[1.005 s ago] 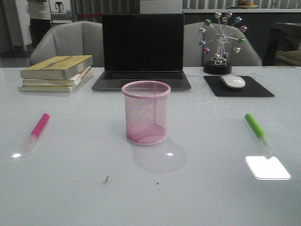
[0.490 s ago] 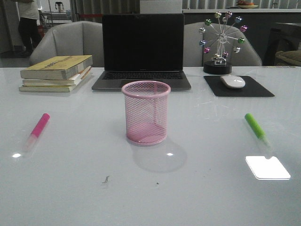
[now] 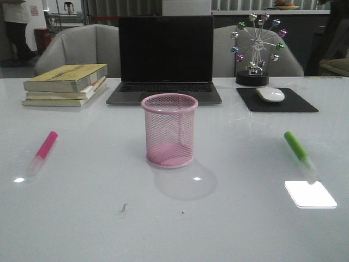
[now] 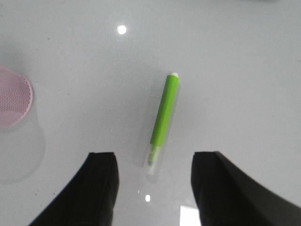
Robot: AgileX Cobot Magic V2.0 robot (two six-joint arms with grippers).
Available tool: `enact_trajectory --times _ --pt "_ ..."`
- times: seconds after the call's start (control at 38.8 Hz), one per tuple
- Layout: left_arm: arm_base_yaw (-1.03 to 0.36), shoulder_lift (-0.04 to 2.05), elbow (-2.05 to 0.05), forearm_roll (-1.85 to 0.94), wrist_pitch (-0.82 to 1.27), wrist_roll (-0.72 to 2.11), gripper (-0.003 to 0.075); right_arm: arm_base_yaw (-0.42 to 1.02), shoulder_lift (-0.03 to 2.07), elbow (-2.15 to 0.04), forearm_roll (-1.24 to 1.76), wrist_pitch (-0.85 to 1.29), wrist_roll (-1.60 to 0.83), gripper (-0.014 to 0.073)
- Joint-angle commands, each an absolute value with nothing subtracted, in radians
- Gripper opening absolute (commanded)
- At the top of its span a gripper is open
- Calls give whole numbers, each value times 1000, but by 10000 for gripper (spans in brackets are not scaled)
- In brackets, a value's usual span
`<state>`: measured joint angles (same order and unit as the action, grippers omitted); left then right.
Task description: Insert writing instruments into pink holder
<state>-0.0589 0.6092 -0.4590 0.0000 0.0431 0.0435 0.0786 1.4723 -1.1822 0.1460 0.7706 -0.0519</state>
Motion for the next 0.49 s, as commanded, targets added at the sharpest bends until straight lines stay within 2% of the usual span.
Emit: enact_trajectory --times 0.0,0.18,0.46 --pt "-60 616 -490 -7 -28 33 344 78 1571 -1312 155 807 -51 461" --pt "-60 616 -490 -7 -32 33 344 78 1776 -1433 152 841 -37 461" --pt "-60 616 -490 -7 -32 33 344 78 1895 -1443 133 835 -37 461"
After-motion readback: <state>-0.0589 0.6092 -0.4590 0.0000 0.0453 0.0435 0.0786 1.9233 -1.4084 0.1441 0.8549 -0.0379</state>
